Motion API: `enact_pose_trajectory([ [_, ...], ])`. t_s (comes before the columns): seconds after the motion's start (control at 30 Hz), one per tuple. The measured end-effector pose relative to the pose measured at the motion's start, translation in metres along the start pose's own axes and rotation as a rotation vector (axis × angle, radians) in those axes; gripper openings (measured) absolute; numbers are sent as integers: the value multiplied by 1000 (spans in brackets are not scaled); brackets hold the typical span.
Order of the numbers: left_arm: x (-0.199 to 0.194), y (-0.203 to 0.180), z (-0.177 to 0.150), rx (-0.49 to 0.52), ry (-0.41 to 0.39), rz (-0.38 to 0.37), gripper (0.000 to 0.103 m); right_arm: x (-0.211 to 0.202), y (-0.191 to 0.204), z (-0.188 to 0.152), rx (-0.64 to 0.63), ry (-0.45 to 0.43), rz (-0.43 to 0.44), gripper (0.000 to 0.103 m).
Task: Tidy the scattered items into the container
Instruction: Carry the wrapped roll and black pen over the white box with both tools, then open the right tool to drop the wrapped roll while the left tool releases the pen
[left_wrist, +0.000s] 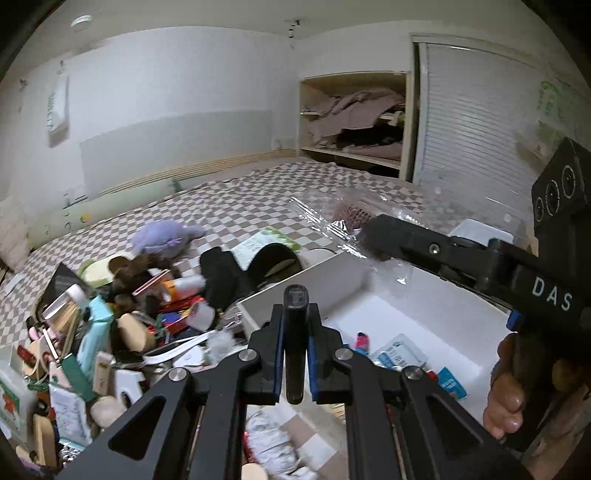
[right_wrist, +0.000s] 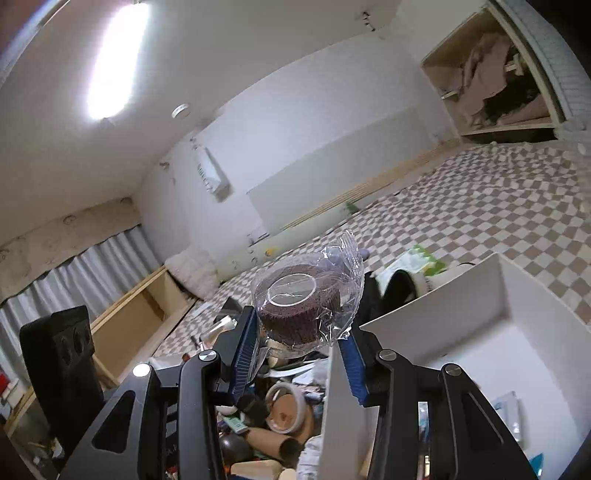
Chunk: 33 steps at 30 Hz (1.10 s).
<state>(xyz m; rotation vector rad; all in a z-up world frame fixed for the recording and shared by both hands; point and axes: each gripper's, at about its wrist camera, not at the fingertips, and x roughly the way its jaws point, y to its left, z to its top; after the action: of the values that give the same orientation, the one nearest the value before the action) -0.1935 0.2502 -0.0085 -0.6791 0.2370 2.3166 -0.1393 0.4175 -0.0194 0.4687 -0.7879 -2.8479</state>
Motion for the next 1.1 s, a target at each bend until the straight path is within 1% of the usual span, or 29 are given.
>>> enact_pose_trajectory([
  [0.23,12,-22,7,18,1,-47,11,-15,-26,5,47,-30,-49,44],
  [0.57,26,-49,11,36,14,-95,11,-27,-54,10,93,-37,-128,44],
  [0.7,34,-61,9,48,33,-109,11,-30,-59,11,75,-17,-229,44],
  [0.77,38,-65,8,52,43,-112,11,-30,-63,10,66,-2,-262,44],
  [0.87,45,-70,5,54,60,-119,11,-28,-68,9,71,27,-267,44],
  [1.0,56,-75,2,52,83,-126,11,-21,-69,5,45,70,-304,44],
  [1.1,63,-78,0,50,102,-131,11,-19,-69,3,21,100,-314,44],
])
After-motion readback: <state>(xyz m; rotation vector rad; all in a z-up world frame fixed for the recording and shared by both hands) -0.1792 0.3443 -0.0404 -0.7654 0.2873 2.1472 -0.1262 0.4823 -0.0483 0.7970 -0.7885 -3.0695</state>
